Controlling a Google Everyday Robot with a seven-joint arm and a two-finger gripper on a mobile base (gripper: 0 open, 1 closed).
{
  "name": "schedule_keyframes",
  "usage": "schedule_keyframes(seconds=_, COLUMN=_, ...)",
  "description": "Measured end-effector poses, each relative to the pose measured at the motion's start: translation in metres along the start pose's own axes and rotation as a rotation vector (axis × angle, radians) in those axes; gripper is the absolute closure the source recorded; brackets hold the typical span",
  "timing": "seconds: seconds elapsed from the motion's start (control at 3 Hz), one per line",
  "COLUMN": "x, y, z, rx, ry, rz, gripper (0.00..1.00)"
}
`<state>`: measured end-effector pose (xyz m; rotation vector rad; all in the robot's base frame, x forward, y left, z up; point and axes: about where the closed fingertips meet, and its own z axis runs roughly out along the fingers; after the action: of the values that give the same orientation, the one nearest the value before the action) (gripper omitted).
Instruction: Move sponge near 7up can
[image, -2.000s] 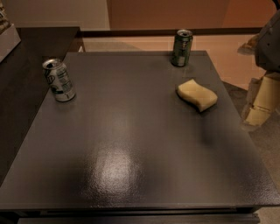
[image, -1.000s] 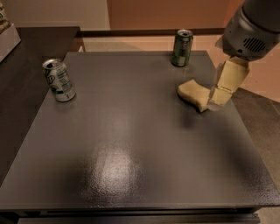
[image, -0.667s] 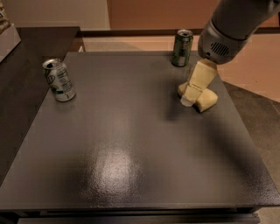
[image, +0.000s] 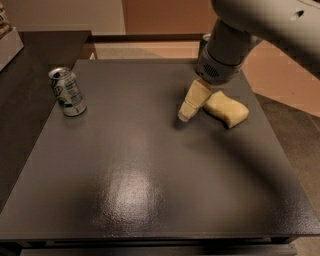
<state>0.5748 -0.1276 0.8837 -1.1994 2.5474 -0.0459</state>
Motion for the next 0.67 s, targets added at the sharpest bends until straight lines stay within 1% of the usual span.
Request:
schedule_keyframes(seconds=0.33, x=0.007, y=-0.009, z=0.014, rx=0.019, ry=0.037, rz=0.128, gripper=0.0)
schedule_keyframes(seconds=0.67, x=0.018, y=-0.014, z=0.024, rx=0.017, ry=0.076, rz=0.213, gripper=0.0)
